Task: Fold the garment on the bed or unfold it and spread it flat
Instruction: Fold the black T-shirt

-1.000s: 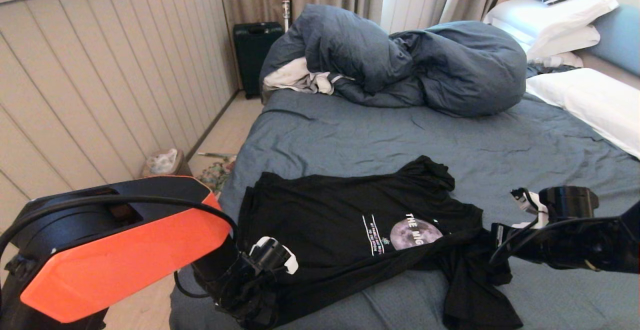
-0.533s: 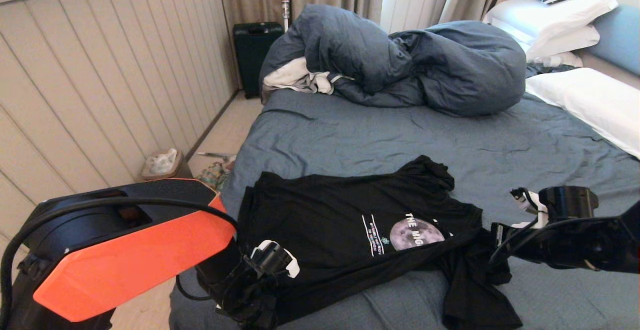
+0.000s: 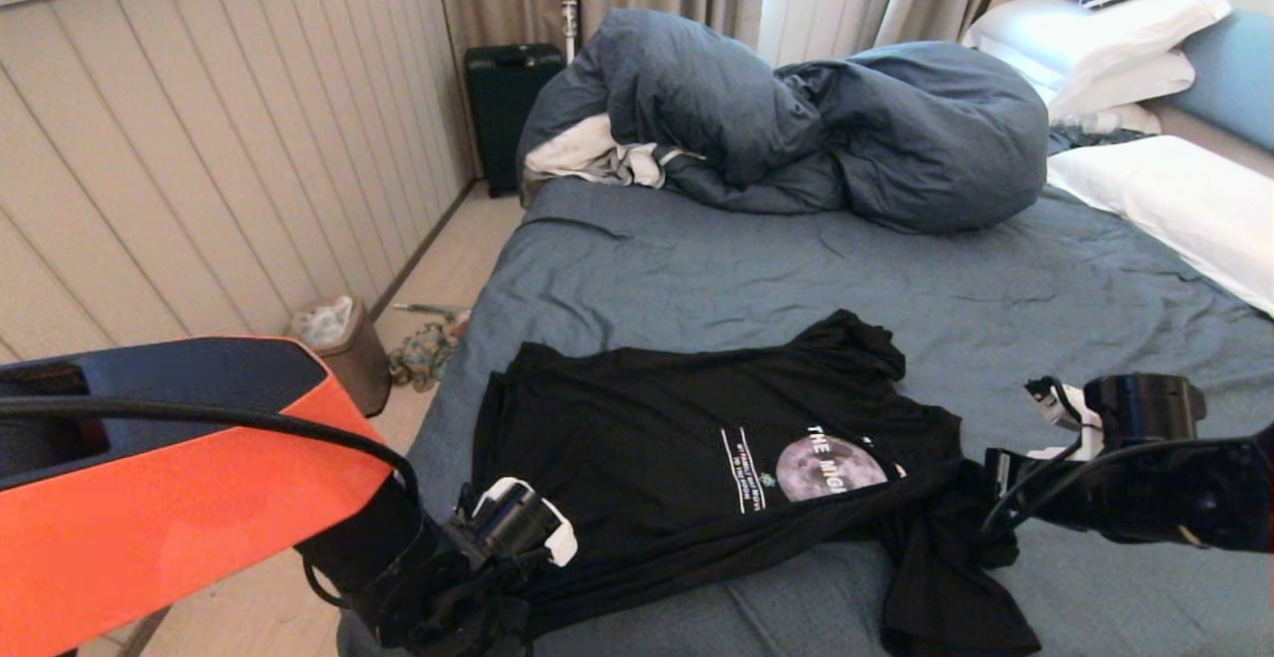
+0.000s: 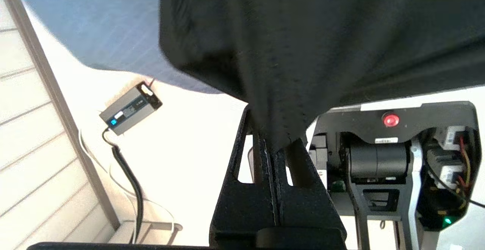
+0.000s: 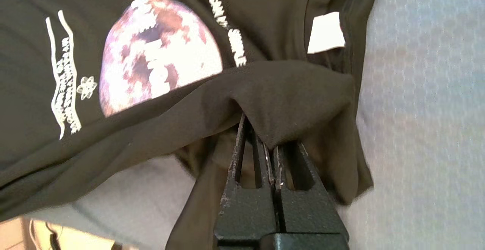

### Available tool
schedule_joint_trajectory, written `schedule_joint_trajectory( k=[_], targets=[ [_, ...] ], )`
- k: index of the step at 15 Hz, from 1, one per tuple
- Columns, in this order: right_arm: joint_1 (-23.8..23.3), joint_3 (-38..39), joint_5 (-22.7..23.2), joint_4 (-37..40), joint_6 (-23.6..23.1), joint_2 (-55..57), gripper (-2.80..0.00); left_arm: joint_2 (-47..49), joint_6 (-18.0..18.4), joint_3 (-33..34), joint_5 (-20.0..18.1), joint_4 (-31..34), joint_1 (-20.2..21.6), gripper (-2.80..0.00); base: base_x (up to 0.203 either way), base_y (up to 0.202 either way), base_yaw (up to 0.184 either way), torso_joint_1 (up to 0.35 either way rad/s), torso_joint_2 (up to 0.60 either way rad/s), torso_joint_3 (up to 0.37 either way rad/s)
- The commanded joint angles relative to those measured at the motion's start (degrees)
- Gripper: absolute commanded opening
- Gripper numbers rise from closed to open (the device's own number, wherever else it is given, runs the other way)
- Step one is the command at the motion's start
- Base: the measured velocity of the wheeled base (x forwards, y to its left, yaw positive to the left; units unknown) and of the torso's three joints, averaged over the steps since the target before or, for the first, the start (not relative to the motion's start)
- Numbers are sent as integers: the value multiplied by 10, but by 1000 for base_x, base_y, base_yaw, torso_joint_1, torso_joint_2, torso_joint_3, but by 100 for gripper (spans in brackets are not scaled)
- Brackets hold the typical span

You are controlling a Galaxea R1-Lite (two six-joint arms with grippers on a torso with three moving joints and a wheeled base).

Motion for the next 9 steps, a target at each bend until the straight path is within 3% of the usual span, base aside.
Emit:
schedule_joint_trajectory(
  k=[1,6,9],
  targets=[
    [0,16,1,-1,1,-31,-280,-43,-2,17,1,0,-4,-280,0,0,0,0,0,0],
    [-3,126,-3,1,-1,-102,-280,-92,2,86,-2,2,-22,-280,0,0,0,0,0,0],
    [-32,177,-3,3,-40,-143,-280,-90,5,81,-15,0,-22,-280,0,0,0,0,0,0]
  ],
)
